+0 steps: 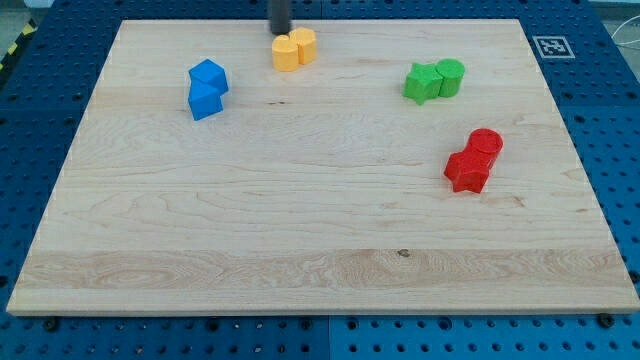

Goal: Move yellow hexagon towards center

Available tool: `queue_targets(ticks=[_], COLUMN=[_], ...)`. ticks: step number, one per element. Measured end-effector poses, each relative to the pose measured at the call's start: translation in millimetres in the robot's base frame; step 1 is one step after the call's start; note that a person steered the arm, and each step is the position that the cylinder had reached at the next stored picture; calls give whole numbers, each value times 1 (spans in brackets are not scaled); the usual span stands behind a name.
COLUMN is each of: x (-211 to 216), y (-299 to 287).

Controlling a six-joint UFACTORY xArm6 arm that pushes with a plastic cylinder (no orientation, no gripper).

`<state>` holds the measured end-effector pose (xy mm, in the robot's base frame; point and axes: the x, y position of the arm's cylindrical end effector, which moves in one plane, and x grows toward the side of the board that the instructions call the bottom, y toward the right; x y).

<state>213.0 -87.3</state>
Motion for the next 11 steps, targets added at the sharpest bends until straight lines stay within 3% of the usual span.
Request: queue_targets(ticks=[6, 8, 11], x=[56, 26, 116], y=[86, 129, 69])
